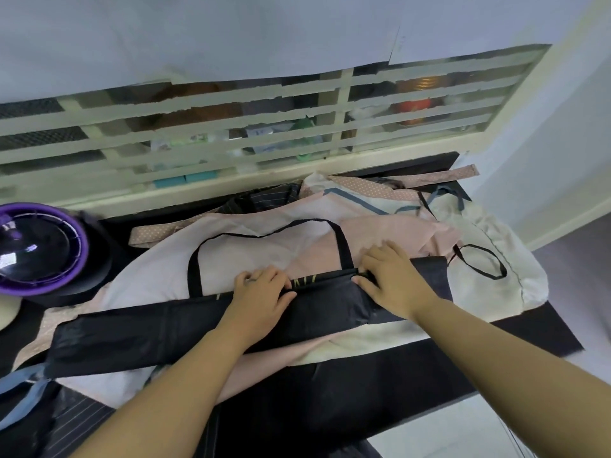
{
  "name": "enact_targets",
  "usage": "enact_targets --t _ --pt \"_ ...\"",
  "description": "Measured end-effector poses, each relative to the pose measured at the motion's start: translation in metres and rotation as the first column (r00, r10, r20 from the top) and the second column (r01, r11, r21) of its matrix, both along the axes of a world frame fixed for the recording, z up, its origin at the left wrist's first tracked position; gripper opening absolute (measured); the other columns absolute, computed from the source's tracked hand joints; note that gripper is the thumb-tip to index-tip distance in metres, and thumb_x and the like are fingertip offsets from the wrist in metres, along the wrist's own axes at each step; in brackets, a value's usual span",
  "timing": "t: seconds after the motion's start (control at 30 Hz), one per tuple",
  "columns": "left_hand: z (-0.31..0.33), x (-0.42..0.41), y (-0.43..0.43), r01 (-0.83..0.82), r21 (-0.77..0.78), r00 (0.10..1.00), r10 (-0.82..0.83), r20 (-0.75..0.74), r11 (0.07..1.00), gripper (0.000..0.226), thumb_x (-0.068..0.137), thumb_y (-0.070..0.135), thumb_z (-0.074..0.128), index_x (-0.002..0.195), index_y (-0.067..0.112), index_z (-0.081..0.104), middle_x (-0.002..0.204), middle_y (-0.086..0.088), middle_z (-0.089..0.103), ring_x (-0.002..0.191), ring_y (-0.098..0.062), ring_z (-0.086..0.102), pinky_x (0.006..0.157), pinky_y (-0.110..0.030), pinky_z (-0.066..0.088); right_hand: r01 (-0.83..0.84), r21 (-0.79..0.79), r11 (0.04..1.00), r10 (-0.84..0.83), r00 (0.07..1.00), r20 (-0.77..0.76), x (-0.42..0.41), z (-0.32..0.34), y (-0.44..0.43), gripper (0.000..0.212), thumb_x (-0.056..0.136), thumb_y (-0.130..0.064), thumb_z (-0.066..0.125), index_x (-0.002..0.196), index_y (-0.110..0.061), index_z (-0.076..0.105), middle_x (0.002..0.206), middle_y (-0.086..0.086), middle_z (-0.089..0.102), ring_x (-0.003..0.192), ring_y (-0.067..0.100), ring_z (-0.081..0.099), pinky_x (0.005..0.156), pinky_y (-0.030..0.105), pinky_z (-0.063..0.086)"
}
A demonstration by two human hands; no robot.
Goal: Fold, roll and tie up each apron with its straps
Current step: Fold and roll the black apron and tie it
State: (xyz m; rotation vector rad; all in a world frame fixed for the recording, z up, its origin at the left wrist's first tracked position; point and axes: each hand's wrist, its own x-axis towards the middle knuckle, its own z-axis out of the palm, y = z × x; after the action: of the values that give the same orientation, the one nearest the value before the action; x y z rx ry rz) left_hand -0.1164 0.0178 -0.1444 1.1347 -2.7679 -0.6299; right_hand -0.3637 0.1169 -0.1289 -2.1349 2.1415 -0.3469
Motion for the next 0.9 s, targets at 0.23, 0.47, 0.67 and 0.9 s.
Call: enact_targets --t 0.23,0.47,0.67,0.9 --pt "-0.004 0.0 0.002 0.018 0.027 0.998 -0.016 -0.066 0.999 0.026 0.1 0.041 0.036 0.107 0.023 0.054 0.102 0.013 0.06 0.088 -0.011 0.053 0.096 -0.028 0.025 0.024 0.106 0.994 -0.015 0.996 -0.09 -0.002 -0.004 0.012 0.042 0.093 -0.053 0.021 0.082 -0.021 0.046 0.067 -0.002 0.059 0.06 0.022 0.052 0.081 0.038 0.043" --pt "-0.026 -0.003 0.004 0.031 -0.248 1.0 -0.029 0.01 0.968 0.034 0.093 0.038 0.031 0.08 0.021 0.057 0.077 0.007 0.06 0.063 -0.016 0.058 0.077 -0.029 0.023 0.051 0.064 0.997 -0.029 0.95 -0.312 -0.019 -0.028 0.023 0.077 0.096 -0.059 -0.005 0.053 -0.024 0.049 0.044 0.0 0.052 0.041 0.021 0.04 0.073 0.033 0.031" --pt "-0.033 -0.003 0.006 0.054 -0.343 0.997 -0.071 -0.037 0.938 0.03 0.092 0.033 0.038 0.079 0.017 0.06 0.081 0.003 0.063 0.073 -0.019 0.061 0.075 -0.033 0.027 0.138 -0.104 0.985 -0.167 0.915 -0.368 -0.015 -0.043 0.031 0.059 0.1 -0.045 0.026 0.058 -0.017 0.057 0.053 0.002 0.059 0.053 0.026 0.052 0.074 0.04 0.031" --pt "-0.036 0.002 0.009 0.051 -0.316 0.995 -0.076 -0.069 0.947 0.027 0.09 0.034 0.038 0.087 0.02 0.061 0.087 0.005 0.064 0.075 -0.018 0.064 0.082 -0.032 0.028 0.048 -0.193 0.98 -0.056 0.998 -0.035 0.103 -0.018 0.014 0.038 0.086 -0.032 0.049 0.118 -0.016 0.062 0.12 0.003 0.062 0.111 0.027 0.054 0.105 0.048 0.029"
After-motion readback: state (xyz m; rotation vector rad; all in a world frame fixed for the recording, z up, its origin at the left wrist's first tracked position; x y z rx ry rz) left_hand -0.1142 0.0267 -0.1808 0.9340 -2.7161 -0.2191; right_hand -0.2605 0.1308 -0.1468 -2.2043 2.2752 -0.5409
